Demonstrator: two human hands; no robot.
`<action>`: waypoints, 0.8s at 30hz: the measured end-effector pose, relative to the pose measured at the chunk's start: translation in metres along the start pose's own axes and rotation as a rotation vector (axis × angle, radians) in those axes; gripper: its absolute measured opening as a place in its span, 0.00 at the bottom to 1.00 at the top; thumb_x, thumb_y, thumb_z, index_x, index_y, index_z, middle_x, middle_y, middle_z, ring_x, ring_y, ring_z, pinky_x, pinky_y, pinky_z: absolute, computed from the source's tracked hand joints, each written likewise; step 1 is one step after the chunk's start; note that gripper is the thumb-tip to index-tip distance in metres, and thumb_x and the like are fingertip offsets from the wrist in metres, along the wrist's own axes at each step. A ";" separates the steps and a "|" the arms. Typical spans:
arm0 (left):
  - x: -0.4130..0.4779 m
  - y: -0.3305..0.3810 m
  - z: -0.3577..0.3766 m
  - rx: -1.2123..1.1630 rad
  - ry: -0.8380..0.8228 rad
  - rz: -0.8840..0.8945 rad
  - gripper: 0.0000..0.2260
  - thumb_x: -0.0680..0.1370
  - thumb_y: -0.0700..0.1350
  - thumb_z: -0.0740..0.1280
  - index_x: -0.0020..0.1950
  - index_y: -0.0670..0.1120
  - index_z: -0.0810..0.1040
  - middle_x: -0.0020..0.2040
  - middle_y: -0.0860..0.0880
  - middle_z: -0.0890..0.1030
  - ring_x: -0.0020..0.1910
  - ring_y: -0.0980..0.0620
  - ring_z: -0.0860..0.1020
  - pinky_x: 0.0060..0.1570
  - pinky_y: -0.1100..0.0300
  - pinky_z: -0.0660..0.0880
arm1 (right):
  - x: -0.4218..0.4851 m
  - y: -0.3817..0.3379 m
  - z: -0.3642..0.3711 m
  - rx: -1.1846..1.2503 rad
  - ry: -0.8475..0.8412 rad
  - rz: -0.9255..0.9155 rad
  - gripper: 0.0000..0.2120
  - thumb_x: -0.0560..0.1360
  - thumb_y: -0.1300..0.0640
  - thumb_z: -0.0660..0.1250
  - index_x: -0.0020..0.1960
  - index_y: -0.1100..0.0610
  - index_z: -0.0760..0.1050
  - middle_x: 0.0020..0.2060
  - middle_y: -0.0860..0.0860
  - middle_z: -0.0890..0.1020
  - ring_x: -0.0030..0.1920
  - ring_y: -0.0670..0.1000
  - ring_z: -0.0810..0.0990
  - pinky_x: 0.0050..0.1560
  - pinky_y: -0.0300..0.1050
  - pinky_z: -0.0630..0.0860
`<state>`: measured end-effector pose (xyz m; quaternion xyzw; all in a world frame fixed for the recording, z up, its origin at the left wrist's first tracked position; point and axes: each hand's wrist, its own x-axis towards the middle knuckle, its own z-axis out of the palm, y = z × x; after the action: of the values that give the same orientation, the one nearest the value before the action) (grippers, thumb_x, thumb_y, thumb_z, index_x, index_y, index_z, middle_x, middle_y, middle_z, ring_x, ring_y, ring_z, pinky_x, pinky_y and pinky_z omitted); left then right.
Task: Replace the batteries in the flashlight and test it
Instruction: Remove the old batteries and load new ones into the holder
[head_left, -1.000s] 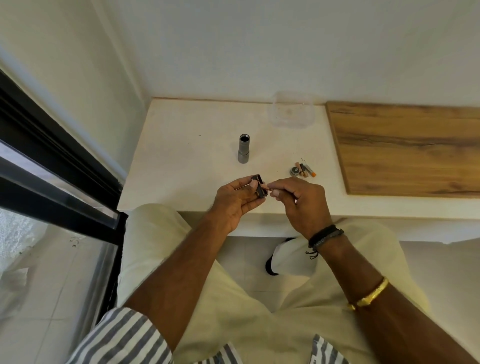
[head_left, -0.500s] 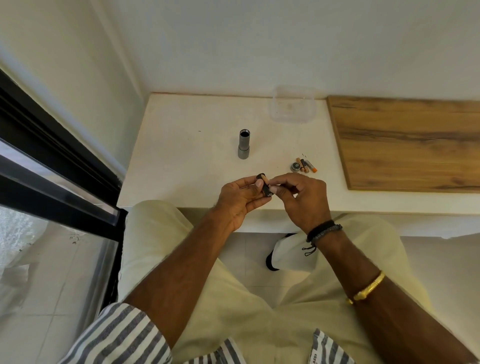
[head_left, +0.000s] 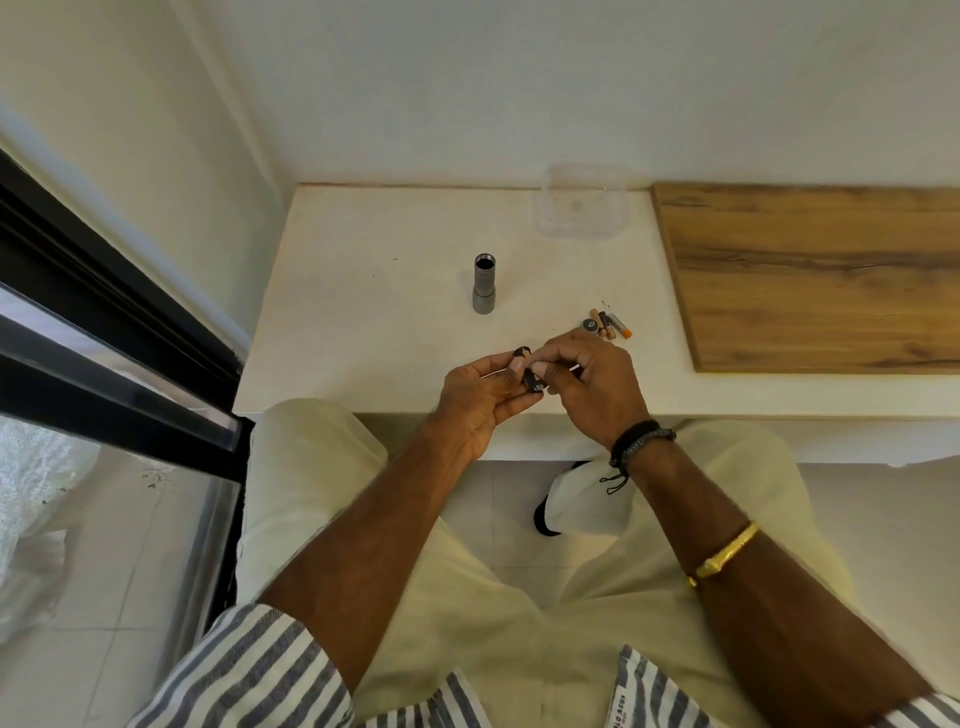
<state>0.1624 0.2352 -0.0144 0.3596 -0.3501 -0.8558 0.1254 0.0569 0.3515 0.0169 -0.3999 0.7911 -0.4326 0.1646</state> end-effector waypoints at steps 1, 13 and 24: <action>0.000 0.001 0.001 -0.006 0.003 0.004 0.11 0.76 0.38 0.70 0.58 0.38 0.80 0.49 0.39 0.86 0.49 0.42 0.85 0.42 0.55 0.83 | -0.001 0.000 0.001 0.003 0.011 -0.006 0.07 0.78 0.64 0.70 0.52 0.59 0.86 0.46 0.51 0.82 0.45 0.50 0.81 0.49 0.52 0.82; 0.001 0.008 -0.003 0.012 0.119 0.077 0.09 0.75 0.41 0.73 0.54 0.42 0.82 0.46 0.42 0.87 0.45 0.43 0.86 0.38 0.58 0.82 | -0.012 0.001 0.015 -0.010 0.102 -0.045 0.13 0.72 0.57 0.78 0.56 0.53 0.82 0.49 0.46 0.83 0.43 0.43 0.82 0.42 0.30 0.78; 0.003 0.008 0.001 0.130 0.047 0.072 0.12 0.81 0.44 0.67 0.59 0.36 0.79 0.51 0.37 0.85 0.49 0.41 0.85 0.51 0.49 0.82 | 0.001 0.015 0.019 0.174 0.364 0.065 0.13 0.76 0.58 0.75 0.60 0.56 0.83 0.50 0.47 0.86 0.49 0.40 0.84 0.50 0.32 0.80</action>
<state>0.1590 0.2283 -0.0103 0.3743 -0.4146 -0.8174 0.1409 0.0608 0.3445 -0.0061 -0.2738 0.7799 -0.5588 0.0668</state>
